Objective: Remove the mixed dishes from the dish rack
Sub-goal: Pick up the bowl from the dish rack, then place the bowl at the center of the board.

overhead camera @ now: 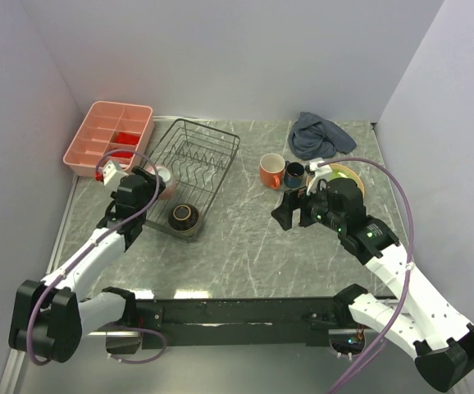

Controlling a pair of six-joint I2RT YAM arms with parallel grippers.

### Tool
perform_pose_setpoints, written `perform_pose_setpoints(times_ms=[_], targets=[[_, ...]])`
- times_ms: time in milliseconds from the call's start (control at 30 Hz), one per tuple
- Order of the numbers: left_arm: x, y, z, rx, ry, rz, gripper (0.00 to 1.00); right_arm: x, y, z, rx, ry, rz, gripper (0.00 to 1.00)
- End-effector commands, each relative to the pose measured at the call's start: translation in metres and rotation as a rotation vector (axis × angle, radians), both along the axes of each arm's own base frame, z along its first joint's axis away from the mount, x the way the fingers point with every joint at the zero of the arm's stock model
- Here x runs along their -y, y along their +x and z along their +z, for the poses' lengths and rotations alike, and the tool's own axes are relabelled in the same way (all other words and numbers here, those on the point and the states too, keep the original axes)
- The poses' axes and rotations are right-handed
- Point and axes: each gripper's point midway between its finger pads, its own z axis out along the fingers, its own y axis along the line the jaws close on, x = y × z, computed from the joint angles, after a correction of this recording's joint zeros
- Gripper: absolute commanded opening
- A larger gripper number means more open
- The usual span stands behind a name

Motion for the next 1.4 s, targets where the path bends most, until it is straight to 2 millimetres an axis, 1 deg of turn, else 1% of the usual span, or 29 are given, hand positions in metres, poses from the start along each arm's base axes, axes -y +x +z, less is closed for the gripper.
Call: perform_pose_setpoints(times_ms=[0, 67, 100, 200, 233, 267, 333, 367, 500, 533, 567, 633, 667, 700, 733, 767, 833, 867, 933, 967, 1033, 1067, 1133, 1167, 1200, 1233, 1267, 1333, 1367], targets=[[0.002, 0.010, 0.067, 0.170, 0.172, -0.109, 0.20, -0.005, 0.002, 0.020, 0.056, 0.055, 0.006, 1.00], [0.005, 0.009, 0.076, 0.188, 0.218, -0.153, 0.20, -0.006, 0.002, 0.022, 0.048, 0.064, 0.004, 1.00], [0.005, 0.009, 0.079, 0.195, 0.271, -0.183, 0.20, -0.007, 0.002, 0.022, 0.045, 0.068, 0.000, 1.00], [0.017, 0.007, 0.096, 0.263, 0.385, -0.304, 0.21, -0.007, 0.004, 0.024, 0.034, 0.075, -0.014, 1.00], [0.025, 0.006, 0.101, 0.290, 0.404, -0.361, 0.21, -0.007, 0.004, 0.026, 0.035, 0.076, -0.016, 1.00], [0.027, 0.004, 0.107, 0.313, 0.465, -0.395, 0.21, -0.006, 0.005, 0.027, 0.034, 0.073, -0.020, 1.00], [0.034, 0.001, 0.114, 0.340, 0.512, -0.449, 0.21, -0.007, 0.005, 0.031, 0.040, 0.071, -0.015, 1.00], [0.041, -0.001, 0.120, 0.364, 0.561, -0.504, 0.22, -0.007, 0.006, 0.031, 0.037, 0.068, -0.011, 1.00], [0.059, -0.008, 0.131, 0.410, 0.678, -0.616, 0.22, -0.008, 0.008, 0.035, 0.035, 0.063, -0.011, 1.00], [0.063, -0.010, 0.131, 0.410, 0.703, -0.637, 0.22, -0.008, 0.009, 0.038, 0.040, 0.063, -0.015, 1.00], [0.073, -0.014, 0.137, 0.436, 0.747, -0.672, 0.22, -0.007, 0.010, 0.038, 0.040, 0.061, -0.017, 1.00], [0.081, -0.018, 0.141, 0.450, 0.810, -0.701, 0.22, -0.005, 0.013, 0.041, 0.053, 0.050, -0.032, 1.00], [0.092, -0.023, 0.144, 0.471, 0.860, -0.734, 0.22, -0.004, 0.014, 0.042, 0.058, 0.045, -0.038, 1.00], [0.093, -0.024, 0.146, 0.470, 0.892, -0.723, 0.23, -0.002, 0.016, 0.043, 0.066, 0.032, -0.041, 1.00], [0.097, -0.026, 0.146, 0.475, 0.921, -0.732, 0.23, 0.000, 0.017, 0.047, 0.072, 0.028, -0.049, 1.00], [0.110, -0.031, 0.148, 0.499, 0.959, -0.763, 0.23, 0.001, 0.019, 0.047, 0.071, 0.018, -0.056, 1.00], [0.115, -0.034, 0.151, 0.502, 1.003, -0.751, 0.23, 0.002, 0.020, 0.054, 0.078, 0.013, -0.060, 1.00], [0.126, -0.040, 0.150, 0.521, 1.040, -0.778, 0.23, 0.002, 0.022, 0.053, 0.071, 0.007, -0.064, 1.00], [0.132, -0.043, 0.156, 0.539, 1.073, -0.759, 0.24, 0.002, 0.023, 0.057, 0.069, 0.012, -0.070, 1.00], [0.143, -0.049, 0.154, 0.556, 1.095, -0.787, 0.24, 0.000, 0.023, 0.059, 0.069, 0.018, -0.067, 1.00], [0.153, -0.054, 0.159, 0.597, 1.102, -0.787, 0.25, -0.002, 0.024, 0.062, 0.072, 0.032, -0.060, 1.00], [0.163, -0.060, 0.156, 0.614, 1.119, -0.814, 0.25, -0.003, 0.024, 0.064, 0.077, 0.038, -0.058, 1.00], [0.174, -0.067, 0.154, 0.641, 1.142, -0.830, 0.25, -0.008, 0.022, 0.067, 0.083, 0.049, -0.026, 1.00], [0.186, -0.075, 0.151, 0.663, 1.166, -0.867, 0.27, -0.009, 0.022, 0.066, 0.080, 0.047, -0.012, 1.00], [0.192, -0.079, 0.150, 0.679, 1.175, -0.886, 0.27, -0.014, 0.018, 0.066, 0.081, 0.048, 0.031, 1.00], [0.205, -0.090, 0.149, 0.720, 1.174, -0.917, 0.27, -0.017, 0.017, 0.068, 0.084, 0.048, 0.054, 1.00], [0.211, -0.095, 0.147, 0.740, 1.202, -0.938, 0.28, -0.020, 0.015, 0.067, 0.076, 0.045, 0.081, 1.00], [0.222, -0.105, 0.142, 0.769, 1.233, -0.975, 0.29, -0.027, 0.010, 0.070, 0.084, 0.042, 0.145, 1.00], [0.231, -0.113, 0.140, 0.797, 1.263, -1.001, 0.29, -0.029, 0.009, 0.070, 0.083, 0.038, 0.165, 1.00]])
